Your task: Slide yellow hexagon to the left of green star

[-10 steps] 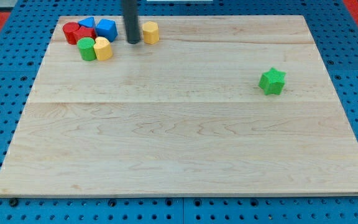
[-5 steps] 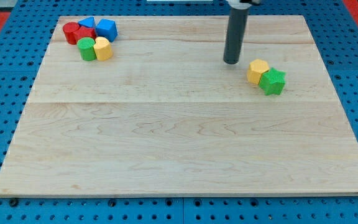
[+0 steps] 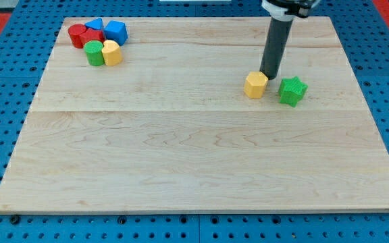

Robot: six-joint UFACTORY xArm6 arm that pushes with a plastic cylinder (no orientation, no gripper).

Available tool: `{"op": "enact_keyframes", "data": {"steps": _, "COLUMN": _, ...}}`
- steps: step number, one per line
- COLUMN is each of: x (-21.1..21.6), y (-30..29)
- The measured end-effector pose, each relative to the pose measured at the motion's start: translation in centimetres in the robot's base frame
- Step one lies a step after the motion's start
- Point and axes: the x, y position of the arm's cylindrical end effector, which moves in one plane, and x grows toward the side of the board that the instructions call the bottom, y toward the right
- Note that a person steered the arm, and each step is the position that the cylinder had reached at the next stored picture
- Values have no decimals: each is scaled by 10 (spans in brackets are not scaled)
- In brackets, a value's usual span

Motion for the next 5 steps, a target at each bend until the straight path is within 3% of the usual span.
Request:
{"op": "enact_keyframes", "data": {"steps": 1, "x": 20, "y": -13}}
{"op": "enact_keyframes", "data": {"steps": 2, "x": 9, "y": -59}}
{"op": "enact_keyframes", "data": {"steps": 3, "x": 27, "y": -99}}
{"op": "enact_keyframes", "data": {"steps": 4, "x": 31, "y": -52}}
{"op": "enact_keyframes", "data": {"steps": 5, "x": 31, "y": -57}}
